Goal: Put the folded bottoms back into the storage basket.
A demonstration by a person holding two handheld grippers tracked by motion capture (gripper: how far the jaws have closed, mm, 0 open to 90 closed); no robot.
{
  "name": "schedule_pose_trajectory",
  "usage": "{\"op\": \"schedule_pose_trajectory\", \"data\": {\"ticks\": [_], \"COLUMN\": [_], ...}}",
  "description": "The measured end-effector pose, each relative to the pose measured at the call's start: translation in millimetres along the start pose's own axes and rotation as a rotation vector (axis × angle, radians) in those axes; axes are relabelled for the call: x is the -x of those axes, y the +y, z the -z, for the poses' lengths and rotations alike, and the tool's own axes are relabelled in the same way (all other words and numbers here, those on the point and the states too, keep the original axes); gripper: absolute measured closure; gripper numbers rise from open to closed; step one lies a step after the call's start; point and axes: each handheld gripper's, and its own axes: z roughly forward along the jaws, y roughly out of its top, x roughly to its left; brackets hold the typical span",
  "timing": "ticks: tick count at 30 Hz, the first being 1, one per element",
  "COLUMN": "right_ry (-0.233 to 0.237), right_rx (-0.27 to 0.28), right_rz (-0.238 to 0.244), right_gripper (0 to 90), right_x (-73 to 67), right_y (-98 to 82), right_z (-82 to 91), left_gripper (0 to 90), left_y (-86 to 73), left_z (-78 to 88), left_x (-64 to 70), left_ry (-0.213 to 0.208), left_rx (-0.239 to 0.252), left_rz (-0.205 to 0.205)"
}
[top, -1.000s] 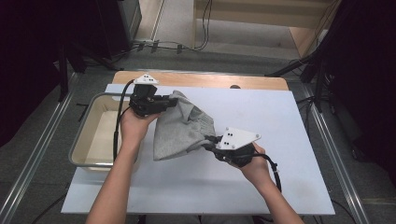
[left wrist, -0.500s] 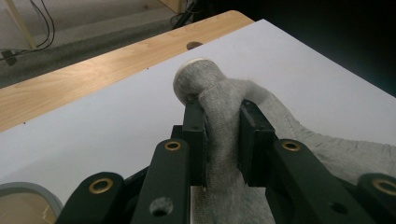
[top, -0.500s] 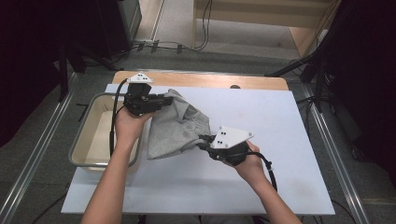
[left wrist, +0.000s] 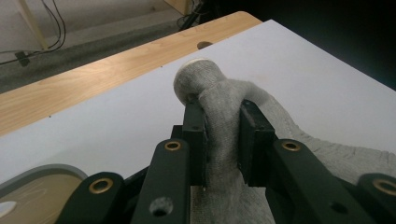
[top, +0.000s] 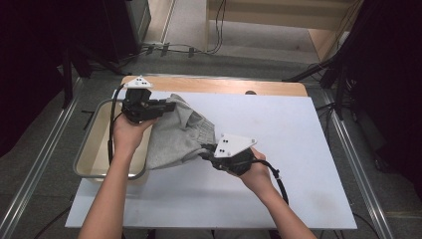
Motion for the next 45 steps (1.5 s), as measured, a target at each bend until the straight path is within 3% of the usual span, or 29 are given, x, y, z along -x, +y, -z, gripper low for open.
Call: {"op": "schedule_pose_trajectory", "data": {"ticks": [45], "right_ry": [0.046], "right_rx": [0.007], "right_rz": [0.005], "right_gripper": [75.1], "right_x": [-12.4], "right_y": [36.4], "right_z": [-43.4], "left_gripper": [75.4], "left_y": [-17.5], "left_z": [40.2], "left_x": [-35.8], "left_ry": [0.079], "left_rx": [0.033], "left_rz": [0.024]}}
